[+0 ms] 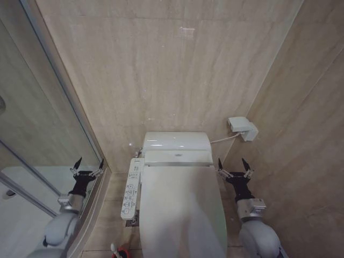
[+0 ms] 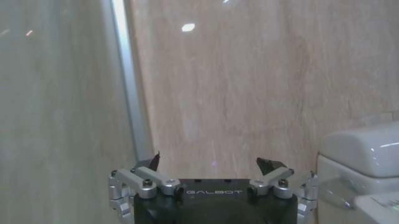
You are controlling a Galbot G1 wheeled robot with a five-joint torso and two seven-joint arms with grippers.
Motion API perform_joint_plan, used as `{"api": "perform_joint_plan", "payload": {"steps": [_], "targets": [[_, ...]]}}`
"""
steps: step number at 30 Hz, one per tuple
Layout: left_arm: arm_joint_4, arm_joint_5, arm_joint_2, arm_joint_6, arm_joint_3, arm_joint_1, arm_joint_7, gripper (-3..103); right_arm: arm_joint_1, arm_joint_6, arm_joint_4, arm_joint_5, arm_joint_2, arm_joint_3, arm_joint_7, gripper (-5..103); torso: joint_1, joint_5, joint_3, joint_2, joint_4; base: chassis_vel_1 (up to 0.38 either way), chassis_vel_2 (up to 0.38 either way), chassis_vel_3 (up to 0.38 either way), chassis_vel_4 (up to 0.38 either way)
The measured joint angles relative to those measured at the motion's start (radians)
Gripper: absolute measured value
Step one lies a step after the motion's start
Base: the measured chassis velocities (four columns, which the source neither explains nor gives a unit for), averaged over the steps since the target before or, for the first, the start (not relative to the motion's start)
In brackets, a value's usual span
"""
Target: Open the toilet lid, clean the toilet bowl with a toilet brush, close the toilet lid, and flush.
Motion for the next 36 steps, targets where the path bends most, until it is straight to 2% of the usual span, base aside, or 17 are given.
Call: {"api": "perform_joint_plan", "payload": {"steps": [3,9,14,17,18,21,22,25,26,29,32,33,36], "targets": [[0.06,0.0,0.029,-0.023,0.04,-0.068,0.029,100,0.0,0.0,0.0,0.0,0.0,0.0,0.0,100,0.0,0.0002,0.0,0.0,-0.0002,0.0,0.0,0.0,0.0],[0.217,0.004,0.077,-0.073,0.186,-0.232,0.084,100,0.0,0.0,0.0,0.0,0.0,0.0,0.0,100,0.0,0.0002,0.0,0.0,-0.0001,0.0,0.0,0.0,0.0],[0.302,0.008,0.081,-0.105,0.271,-0.323,0.112,100,0.0,0.0,0.0,0.0,0.0,0.0,0.0,100,0.0,0.0003,0.0,0.0,-0.0001,0.0,0.0,0.0,0.0],[0.379,0.012,0.081,-0.136,0.368,-0.41,0.156,100,0.0,0.0,0.0,0.0,0.0,0.0,0.0,100,0.0,0.0004,0.0,0.0,-0.0003,0.0,0.0,0.0,0.0],[0.379,0.012,0.081,-0.136,0.368,-0.41,0.156,100,0.0,0.0,0.0,0.0,0.0,0.0,0.0,100,0.0,0.0004,0.0,0.0,-0.0003,0.0,0.0,0.0,0.0],[0.444,0.03,0.076,-0.17,0.446,-0.479,0.227,100,0.0,0.0,0.0,0.0,0.0,0.0,0.0,100,0.0,0.0006,0.0,0.0,-0.0002,0.0,0.0,0.0,0.0],[0.444,0.03,0.076,-0.17,0.446,-0.479,0.227,100,0.0,0.0,0.0,0.0,0.0,0.0,0.0,100,0.0,0.0006,0.0,0.0,-0.0002,0.0,0.0,0.0,0.0],[0.499,0.048,0.061,-0.196,0.482,-0.521,0.307,100,0.0,0.0,0.0,0.0,0.0,0.0,0.0,100,0.0,0.0005,0.0,0.0,-0.0004,0.0,0.0,0.0,0.0],[0.513,0.057,0.057,-0.204,0.486,-0.528,0.328,81,0.0,0.0,0.0,0.0,0.0,0.0,0.0,100,0.0,0.0006,0.0,0.0,-0.0003,0.0,0.0,0.0,0.0],[0.538,0.078,0.051,-0.217,0.488,-0.539,0.368,81,0.0,0.0,0.0,0.0,0.0,0.0,0.0,100,0.0,0.0005,0.0,0.0,-0.0002,0.0,0.0,0.0,0.0],[0.558,0.094,0.049,-0.225,0.492,-0.543,0.379,81,0.0,0.0,0.0,0.0,0.0,0.0,0.0,100,0.0,0.0005,0.0,0.0,0.0,0.0,0.0,0.0,0.0],[0.572,0.105,0.047,-0.23,0.495,-0.546,0.381,53,0.0,0.0,0.0,0.0,0.0,0.0,0.0,100,0.0,0.0004,0.0,0.0,0.0001,0.0,0.0,0.0,0.0],[0.593,0.115,0.042,-0.238,0.497,-0.555,0.382,53,0.0,0.0,0.0,0.0,0.0,0.0,0.0,100,0.0,0.0005,0.0,0.0,0.0001,0.0,0.0,0.0,0.0]]}}
